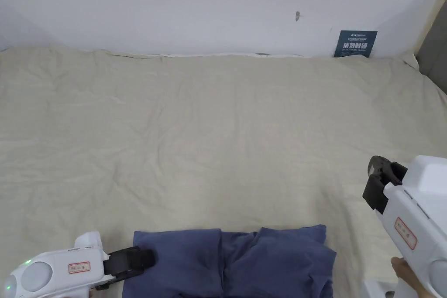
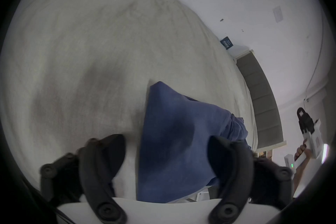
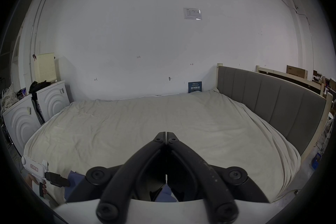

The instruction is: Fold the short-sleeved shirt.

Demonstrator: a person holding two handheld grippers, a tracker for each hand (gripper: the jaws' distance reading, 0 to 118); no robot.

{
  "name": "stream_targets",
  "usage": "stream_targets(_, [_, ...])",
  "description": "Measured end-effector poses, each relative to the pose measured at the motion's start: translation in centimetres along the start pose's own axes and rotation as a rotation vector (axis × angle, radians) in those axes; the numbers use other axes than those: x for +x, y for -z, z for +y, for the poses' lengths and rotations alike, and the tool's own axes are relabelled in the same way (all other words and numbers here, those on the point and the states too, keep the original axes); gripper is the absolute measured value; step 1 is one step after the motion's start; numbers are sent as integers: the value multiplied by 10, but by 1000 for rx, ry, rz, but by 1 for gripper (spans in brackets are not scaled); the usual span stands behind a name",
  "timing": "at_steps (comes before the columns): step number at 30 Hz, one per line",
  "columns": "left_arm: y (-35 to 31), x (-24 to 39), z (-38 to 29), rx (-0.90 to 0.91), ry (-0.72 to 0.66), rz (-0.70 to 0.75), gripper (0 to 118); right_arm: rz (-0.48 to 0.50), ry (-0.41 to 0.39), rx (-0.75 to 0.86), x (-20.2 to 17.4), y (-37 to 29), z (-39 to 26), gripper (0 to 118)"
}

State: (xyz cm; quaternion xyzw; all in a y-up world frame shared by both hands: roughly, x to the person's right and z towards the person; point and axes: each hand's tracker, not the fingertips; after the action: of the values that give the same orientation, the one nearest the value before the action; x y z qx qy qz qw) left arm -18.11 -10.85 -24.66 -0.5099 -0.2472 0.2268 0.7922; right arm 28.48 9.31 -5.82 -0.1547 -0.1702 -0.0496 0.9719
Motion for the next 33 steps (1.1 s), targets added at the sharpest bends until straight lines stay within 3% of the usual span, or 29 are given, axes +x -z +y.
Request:
stream_targets(2, [7,3,0,-20,19,10,34,-4,6,1,2,1,0,1])
stream_targets(4, [17,9,-6,-39,67,62,33,-4,15,1,2,2,-1,1])
stream_targets(6, [18,14,-6,-15,75,58,12,-3,20,-1,3,1,-1,1])
stream_targets(11, [0,36,-7,45,135,81,6,-4,12,-5,6,1,-1,1])
stream_targets(17, [-58,26,11,109,94,112,6,8,27,1,8,5,1,1])
stream_targets(21, [-92,11,22,169,88,227,6,26,28,8,7,6,2,1])
stream_targets(24, [-102,25,23,155,178,270,6,40,27,10,4,7,3,1])
stream_targets(33, [-51,137,17,40,372,101,6,46,28,21,7,1,5,1])
